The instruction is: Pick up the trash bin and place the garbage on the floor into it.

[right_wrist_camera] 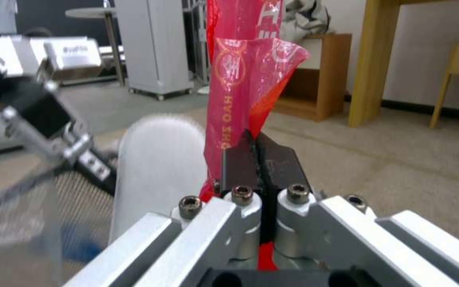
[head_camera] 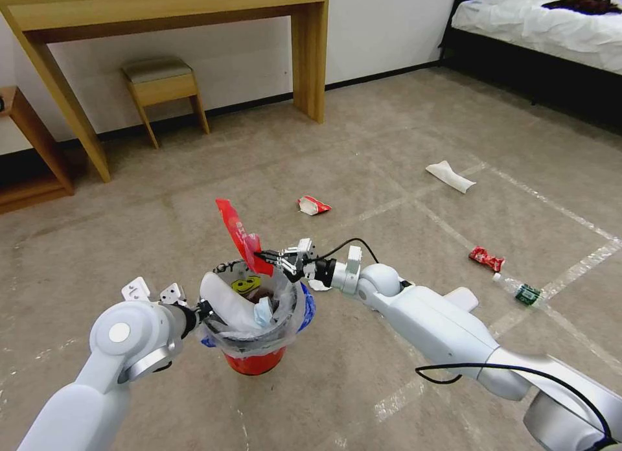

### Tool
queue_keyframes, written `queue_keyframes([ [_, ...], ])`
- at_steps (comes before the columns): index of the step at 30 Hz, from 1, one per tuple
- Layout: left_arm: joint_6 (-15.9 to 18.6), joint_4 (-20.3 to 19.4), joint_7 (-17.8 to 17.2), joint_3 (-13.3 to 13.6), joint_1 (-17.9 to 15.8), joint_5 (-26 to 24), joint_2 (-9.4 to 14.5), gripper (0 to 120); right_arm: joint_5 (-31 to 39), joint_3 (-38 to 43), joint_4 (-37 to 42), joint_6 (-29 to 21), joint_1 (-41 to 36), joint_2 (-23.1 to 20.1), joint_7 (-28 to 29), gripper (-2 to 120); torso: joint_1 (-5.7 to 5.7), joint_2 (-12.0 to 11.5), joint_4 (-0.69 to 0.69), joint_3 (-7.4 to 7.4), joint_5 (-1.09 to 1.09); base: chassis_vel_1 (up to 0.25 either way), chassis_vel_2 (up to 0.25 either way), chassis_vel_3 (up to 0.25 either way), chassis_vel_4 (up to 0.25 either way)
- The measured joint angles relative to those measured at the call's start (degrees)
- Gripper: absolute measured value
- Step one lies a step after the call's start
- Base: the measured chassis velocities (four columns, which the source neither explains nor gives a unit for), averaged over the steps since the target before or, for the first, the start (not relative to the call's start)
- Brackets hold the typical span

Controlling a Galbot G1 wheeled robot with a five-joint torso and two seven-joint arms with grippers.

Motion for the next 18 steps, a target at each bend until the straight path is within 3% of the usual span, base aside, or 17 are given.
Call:
queue_keyframes([
  [18,-0.06,-0.48,0.0,-0.04,-0.02,0.19,-0.5,4,-1.51,-2.89,0.56,0.13,1.64,-2.31,-0.32,0,0.0,0.0,0.0,0.0,0.0,0.0,0.0,0.0,0.0],
])
